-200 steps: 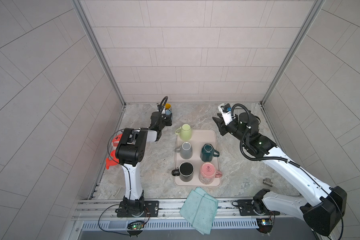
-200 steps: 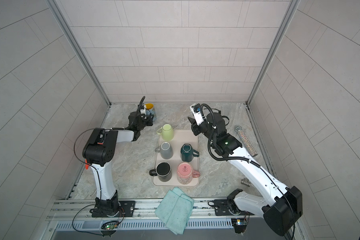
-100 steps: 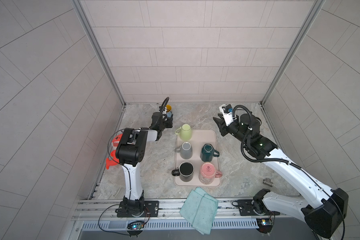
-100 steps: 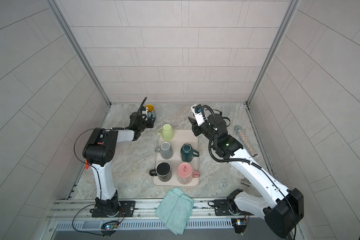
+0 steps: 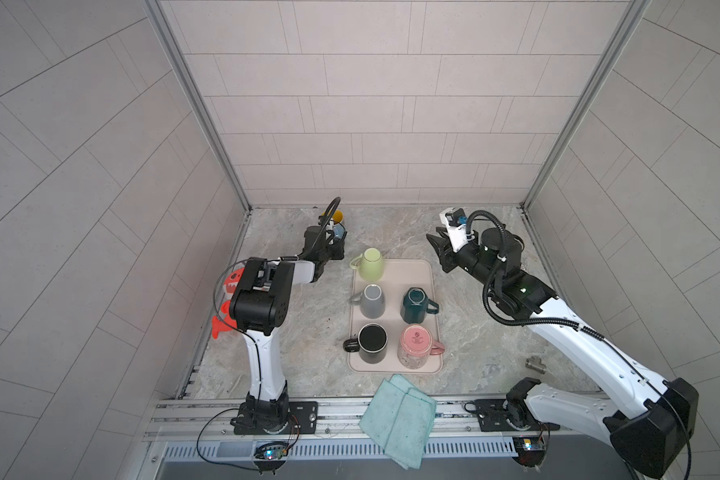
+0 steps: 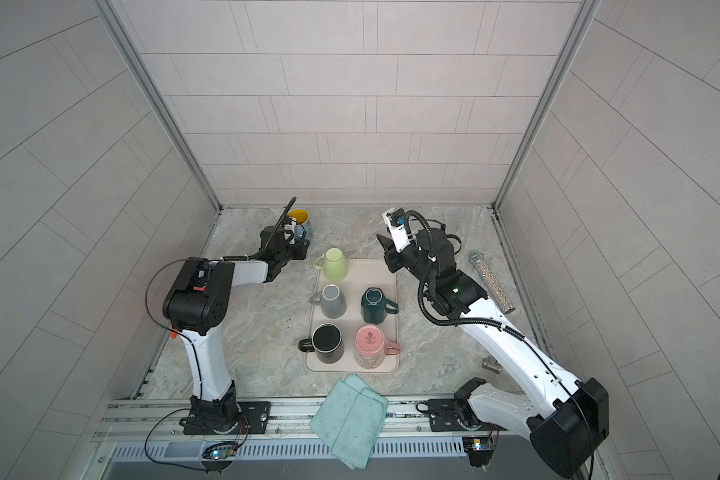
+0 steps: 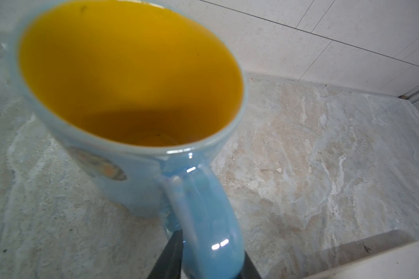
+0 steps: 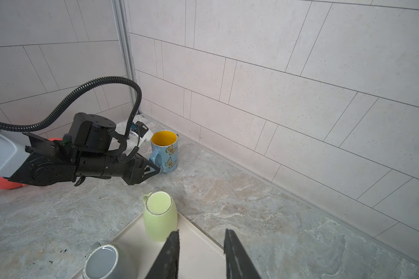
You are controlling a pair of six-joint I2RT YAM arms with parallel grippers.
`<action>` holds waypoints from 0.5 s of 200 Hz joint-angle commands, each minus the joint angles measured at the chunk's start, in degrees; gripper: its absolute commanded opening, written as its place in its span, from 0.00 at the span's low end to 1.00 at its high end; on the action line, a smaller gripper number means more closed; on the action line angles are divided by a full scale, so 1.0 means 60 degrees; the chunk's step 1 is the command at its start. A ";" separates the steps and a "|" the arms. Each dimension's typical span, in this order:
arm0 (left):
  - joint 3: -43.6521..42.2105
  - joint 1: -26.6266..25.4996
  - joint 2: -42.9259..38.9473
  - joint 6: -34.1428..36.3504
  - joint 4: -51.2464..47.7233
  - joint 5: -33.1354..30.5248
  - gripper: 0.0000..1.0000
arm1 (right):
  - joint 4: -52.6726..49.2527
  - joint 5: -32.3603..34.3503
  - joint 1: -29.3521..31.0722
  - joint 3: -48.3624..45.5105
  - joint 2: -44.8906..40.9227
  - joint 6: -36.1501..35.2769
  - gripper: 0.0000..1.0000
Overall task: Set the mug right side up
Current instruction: 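Lower the blue mug upright onto the table and open the left gripper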
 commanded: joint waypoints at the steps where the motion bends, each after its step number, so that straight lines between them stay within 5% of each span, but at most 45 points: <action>1: -0.0028 0.0065 -0.0391 0.0039 -0.0214 -0.0602 0.32 | 0.0155 -0.0021 -0.0041 -0.0108 -0.0292 0.0101 0.32; 100: -0.0129 0.0220 -0.0780 -0.0437 -0.0765 -0.1014 0.36 | 0.0219 -0.0104 -0.0039 -0.0115 -0.0248 0.0177 0.33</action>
